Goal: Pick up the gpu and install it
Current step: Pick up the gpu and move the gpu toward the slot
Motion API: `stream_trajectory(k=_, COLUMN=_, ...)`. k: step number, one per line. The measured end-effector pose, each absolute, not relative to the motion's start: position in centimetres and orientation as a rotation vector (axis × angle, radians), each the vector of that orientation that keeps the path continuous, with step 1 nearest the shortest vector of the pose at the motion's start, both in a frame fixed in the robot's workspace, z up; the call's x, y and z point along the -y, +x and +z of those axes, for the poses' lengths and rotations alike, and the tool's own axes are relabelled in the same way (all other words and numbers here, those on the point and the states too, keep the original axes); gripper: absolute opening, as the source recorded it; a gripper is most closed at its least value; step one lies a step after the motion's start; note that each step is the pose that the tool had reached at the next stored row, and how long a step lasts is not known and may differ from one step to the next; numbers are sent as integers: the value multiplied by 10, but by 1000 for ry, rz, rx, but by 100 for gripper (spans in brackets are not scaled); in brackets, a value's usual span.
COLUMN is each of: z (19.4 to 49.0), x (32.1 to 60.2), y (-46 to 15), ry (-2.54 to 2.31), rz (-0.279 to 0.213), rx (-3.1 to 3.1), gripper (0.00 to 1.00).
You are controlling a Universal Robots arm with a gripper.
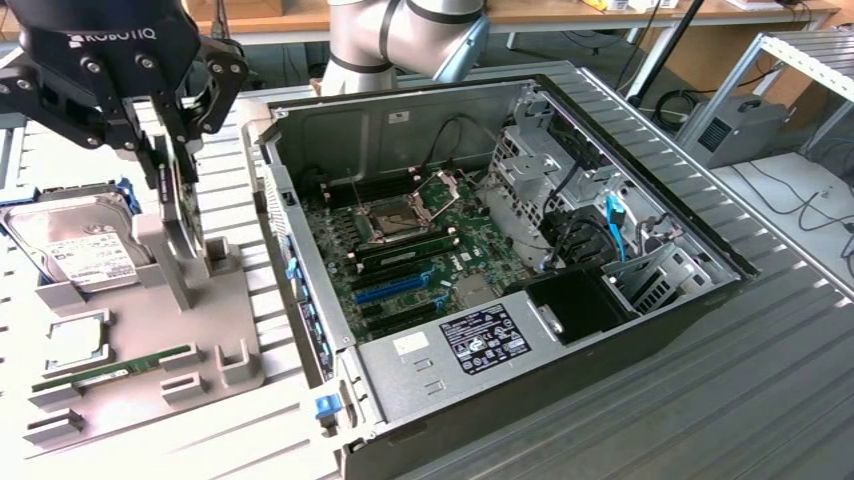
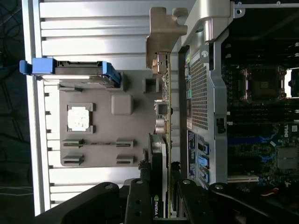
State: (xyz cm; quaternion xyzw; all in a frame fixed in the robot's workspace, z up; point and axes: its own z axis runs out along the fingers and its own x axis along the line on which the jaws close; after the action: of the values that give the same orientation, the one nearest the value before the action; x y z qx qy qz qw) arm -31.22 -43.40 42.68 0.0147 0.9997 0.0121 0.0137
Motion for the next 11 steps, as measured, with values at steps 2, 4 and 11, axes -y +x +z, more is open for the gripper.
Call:
stream_trajectory(k=2, z=430, x=434, y=-312, ry=46, rz=38, rx=-3114, gripper=27)
stream_trajectory(k=4, z=433, x=434, y=-312, ry=46, rz=38, rx=-3114, gripper=27)
stream_trajectory(k=11, z=437, x=434, y=-312, ry=46, rz=38, rx=-3114, gripper=27)
